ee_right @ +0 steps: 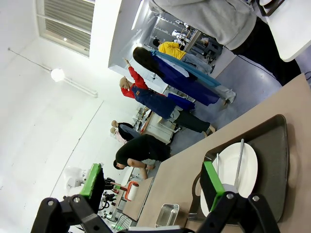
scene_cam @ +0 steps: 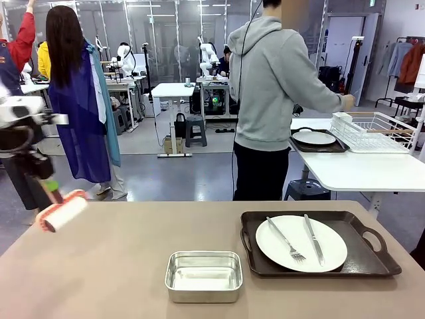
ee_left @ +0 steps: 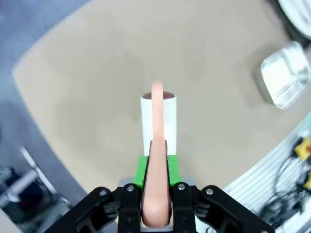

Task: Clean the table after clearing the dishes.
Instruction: Place the Lint Roller back on top of the Airtight Container.

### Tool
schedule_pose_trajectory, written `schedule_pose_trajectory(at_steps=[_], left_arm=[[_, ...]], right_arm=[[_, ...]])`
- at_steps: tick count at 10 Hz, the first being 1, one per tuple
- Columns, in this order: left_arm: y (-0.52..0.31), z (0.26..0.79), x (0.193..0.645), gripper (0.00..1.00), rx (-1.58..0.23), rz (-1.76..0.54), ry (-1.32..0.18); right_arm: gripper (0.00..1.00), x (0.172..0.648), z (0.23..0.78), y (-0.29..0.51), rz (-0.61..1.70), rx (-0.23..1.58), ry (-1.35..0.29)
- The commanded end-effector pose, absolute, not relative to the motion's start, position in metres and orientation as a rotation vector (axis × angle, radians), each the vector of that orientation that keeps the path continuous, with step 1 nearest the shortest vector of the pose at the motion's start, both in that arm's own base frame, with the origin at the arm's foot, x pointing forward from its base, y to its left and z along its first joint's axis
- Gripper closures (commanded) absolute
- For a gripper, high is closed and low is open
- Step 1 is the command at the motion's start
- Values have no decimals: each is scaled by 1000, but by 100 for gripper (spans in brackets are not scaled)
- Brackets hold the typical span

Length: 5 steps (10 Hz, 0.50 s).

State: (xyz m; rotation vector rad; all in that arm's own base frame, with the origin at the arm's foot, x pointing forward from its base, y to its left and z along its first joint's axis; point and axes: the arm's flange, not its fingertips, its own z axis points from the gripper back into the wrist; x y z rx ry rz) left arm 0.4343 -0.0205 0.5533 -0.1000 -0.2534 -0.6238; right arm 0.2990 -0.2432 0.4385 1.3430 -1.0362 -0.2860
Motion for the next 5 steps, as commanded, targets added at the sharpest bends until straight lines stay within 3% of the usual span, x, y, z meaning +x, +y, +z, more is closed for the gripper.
schedule_pose_trajectory(at_steps=[1, 5], left_arm=[[-98, 555, 419, 79, 10, -907, -295], [-244, 557, 389, 79, 51, -1464, -206]], right_arm=[[0, 297, 441, -242, -284, 1343, -1046], [0, 297, 441, -242, -284, 1343, -1046]])
